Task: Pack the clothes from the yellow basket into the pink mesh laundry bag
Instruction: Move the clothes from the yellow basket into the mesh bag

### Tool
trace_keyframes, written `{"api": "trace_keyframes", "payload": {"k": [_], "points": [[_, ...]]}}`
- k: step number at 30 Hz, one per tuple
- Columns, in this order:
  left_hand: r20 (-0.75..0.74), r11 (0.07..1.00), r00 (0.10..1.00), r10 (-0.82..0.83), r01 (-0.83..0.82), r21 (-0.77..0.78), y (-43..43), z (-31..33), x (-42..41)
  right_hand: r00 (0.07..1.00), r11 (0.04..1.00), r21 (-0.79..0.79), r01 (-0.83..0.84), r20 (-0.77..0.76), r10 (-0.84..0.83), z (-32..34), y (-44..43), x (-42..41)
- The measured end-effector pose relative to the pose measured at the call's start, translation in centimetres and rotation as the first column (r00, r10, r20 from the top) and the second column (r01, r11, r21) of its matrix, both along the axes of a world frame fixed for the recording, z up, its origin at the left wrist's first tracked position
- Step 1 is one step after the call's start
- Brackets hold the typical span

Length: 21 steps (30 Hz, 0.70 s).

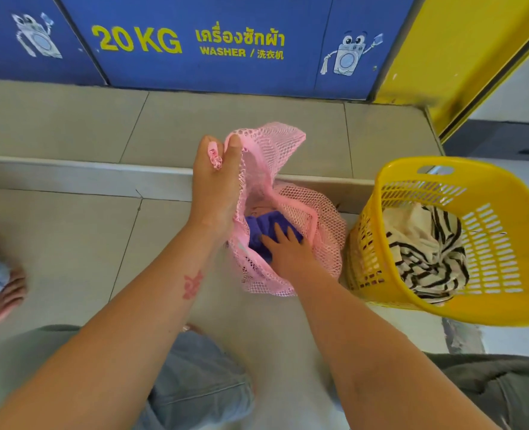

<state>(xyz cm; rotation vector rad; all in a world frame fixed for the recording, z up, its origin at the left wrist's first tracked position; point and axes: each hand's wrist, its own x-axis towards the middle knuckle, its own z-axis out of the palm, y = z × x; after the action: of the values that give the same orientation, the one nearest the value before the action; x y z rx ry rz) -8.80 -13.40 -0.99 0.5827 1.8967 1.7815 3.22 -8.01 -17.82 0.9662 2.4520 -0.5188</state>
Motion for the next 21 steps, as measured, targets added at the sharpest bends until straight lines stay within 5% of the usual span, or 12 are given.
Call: {"api": "trace_keyframes", "payload": {"k": [11, 16, 21], "points": [[-0.053, 0.990, 0.990, 0.130, -0.133, -0.051, 0.4, -0.4, 1.3, 0.893, 0.983, 0.165, 0.074, -0.450, 0.008, 7.8, 0.9, 2.8], [-0.064, 0.992, 0.991, 0.113, -0.117, -0.050, 1.2, 0.0, 3.3, 0.756, 0.920, 0.184, 0.345, -0.636, -0.156, 12.8, 3.4, 7.1], [-0.080, 0.989, 0.988, 0.133, -0.138, -0.056, 2.3, -0.2, 5.2, 0.616, 0.736, 0.153, 0.659, -0.671, -0.413, 13.5, 8.4, 13.3]]}}
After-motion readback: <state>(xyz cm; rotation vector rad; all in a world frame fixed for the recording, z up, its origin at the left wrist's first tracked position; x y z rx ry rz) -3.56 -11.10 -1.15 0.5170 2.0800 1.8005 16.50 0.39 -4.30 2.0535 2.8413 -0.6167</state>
